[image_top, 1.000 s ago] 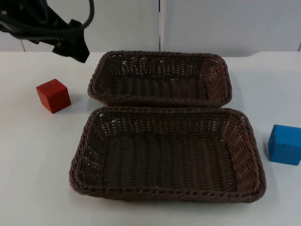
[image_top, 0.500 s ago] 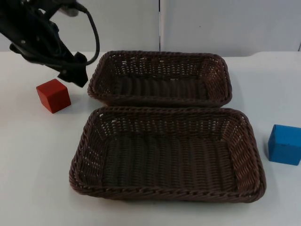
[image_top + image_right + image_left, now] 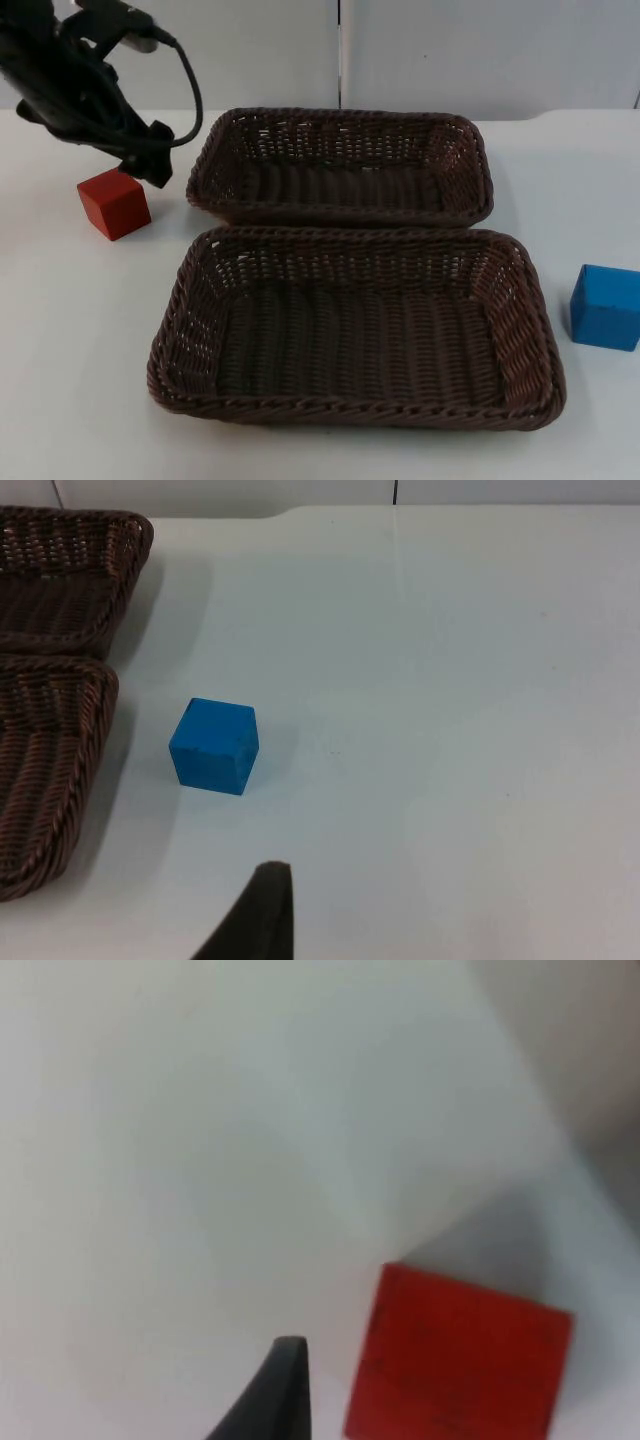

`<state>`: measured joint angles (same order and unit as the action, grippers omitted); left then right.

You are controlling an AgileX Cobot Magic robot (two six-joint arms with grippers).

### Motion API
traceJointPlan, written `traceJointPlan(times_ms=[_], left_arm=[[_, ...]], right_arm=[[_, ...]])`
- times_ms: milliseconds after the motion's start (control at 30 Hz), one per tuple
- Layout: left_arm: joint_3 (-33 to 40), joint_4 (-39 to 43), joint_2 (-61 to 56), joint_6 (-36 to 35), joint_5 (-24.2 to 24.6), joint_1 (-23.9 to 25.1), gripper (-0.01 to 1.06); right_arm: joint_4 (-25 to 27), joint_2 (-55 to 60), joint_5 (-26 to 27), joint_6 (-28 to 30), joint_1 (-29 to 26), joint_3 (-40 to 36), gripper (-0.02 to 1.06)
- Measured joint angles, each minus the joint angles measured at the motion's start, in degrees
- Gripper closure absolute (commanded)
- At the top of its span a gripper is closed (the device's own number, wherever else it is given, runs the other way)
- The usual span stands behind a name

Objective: Pick up one cube with the left hand and place it into the upper basket. Pick up one cube with the right hand and place it into the lower basket.

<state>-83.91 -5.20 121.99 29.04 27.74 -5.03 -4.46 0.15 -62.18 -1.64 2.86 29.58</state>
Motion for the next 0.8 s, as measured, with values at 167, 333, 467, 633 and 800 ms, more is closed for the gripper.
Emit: traceJointPlan(times_ms=[167,333,467,633,800], left_arm=[[-0.13,0.00,1.22,-0.15,-0.23,0.60,0.00],[-0.13,2.13,2.81,-0.15,-1.75,0.60,0.00],[-0.13,4.07,3.92,-0.15,-3.03,0.60,0.00],[-0.13,5.20,5.61,-0.15,-5.79,0.60,0.00],[-0.13,6.46,6.41,-0.15,-6.51,0.60,0.00]], right_arm=[[0.00,0.00,0.00,0.00,0.00,0.00,-0.01],[0.00,0.00,0.00,-0.13,0.00,0.00,-0.01],[0.00,0.00,0.00,-0.22,0.00,0.00,-0.01],[0.00,0.00,0.00,-0.22,0.00,0.00,-0.01],[0.00,0.00,0.00,-0.22,0.00,0.00,-0.01]])
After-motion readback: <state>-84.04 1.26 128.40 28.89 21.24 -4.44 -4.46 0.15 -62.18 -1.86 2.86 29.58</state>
